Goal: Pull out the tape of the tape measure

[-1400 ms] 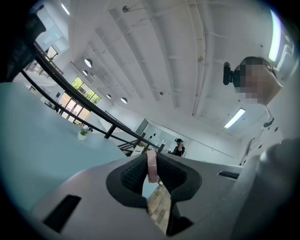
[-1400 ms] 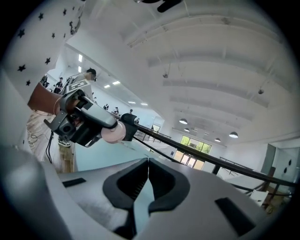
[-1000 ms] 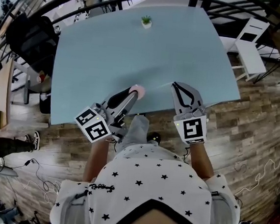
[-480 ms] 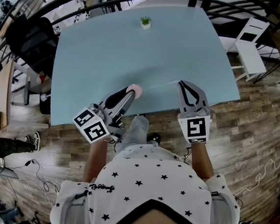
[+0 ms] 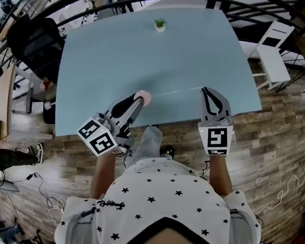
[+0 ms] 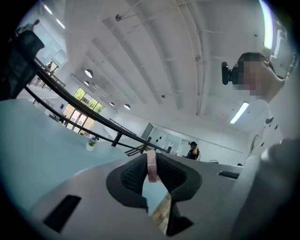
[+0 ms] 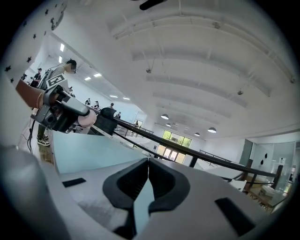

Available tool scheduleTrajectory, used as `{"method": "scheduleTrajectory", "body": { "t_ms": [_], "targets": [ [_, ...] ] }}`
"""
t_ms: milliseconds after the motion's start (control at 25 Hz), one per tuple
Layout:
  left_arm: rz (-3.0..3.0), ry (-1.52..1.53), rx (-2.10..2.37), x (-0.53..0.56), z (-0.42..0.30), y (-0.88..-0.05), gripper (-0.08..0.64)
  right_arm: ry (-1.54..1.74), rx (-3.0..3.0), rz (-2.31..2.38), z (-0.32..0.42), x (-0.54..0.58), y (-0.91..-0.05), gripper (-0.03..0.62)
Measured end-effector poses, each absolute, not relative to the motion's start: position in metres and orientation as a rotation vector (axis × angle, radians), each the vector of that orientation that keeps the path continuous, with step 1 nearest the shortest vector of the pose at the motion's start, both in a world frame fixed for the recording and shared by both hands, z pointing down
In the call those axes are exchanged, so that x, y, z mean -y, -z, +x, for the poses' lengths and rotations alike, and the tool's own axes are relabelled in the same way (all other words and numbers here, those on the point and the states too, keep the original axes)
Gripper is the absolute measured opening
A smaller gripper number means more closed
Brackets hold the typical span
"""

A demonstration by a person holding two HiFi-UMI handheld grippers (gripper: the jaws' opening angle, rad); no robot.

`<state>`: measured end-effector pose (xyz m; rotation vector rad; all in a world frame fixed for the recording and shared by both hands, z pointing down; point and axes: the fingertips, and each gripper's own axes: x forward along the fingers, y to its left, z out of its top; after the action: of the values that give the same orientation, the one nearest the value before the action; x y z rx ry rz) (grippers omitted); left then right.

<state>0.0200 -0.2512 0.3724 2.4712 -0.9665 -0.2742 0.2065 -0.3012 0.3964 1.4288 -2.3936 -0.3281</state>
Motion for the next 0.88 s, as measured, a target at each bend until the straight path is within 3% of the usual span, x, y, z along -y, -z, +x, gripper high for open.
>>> {"method": "scheduleTrajectory", "body": {
  "t_ms": [880],
  "targets": [
    [2.443, 0.263, 1.137, 0.256, -0.029, -0.379, 0.087, 0.256, 2.422, 1.535, 0.213, 0.302, -0.388, 0.003]
  ]
}}
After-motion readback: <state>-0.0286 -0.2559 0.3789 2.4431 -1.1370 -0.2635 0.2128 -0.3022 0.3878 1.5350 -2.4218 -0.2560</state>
